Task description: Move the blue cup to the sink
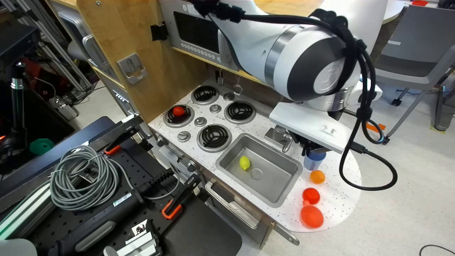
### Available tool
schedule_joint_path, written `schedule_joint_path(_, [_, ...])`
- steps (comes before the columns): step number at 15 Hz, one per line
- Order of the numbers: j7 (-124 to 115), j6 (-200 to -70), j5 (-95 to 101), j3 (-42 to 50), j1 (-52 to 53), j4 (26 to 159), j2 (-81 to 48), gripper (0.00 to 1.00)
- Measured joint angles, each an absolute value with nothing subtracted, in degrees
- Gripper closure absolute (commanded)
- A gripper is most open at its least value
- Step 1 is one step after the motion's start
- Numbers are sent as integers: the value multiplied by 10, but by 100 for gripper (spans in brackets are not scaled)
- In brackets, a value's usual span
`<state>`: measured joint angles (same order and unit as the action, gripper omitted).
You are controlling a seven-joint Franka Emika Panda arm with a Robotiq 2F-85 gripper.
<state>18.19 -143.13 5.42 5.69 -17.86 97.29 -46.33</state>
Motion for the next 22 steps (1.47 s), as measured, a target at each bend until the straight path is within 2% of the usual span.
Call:
schedule_joint_path(4, [265, -1481, 76, 56, -179, 1061, -427, 99])
schedule_joint_path(9, [330, -1501, 127, 54, -177, 1099, -426, 99])
schedule_joint_path(22, [384, -1492, 251, 72, -121, 1044, -518, 99])
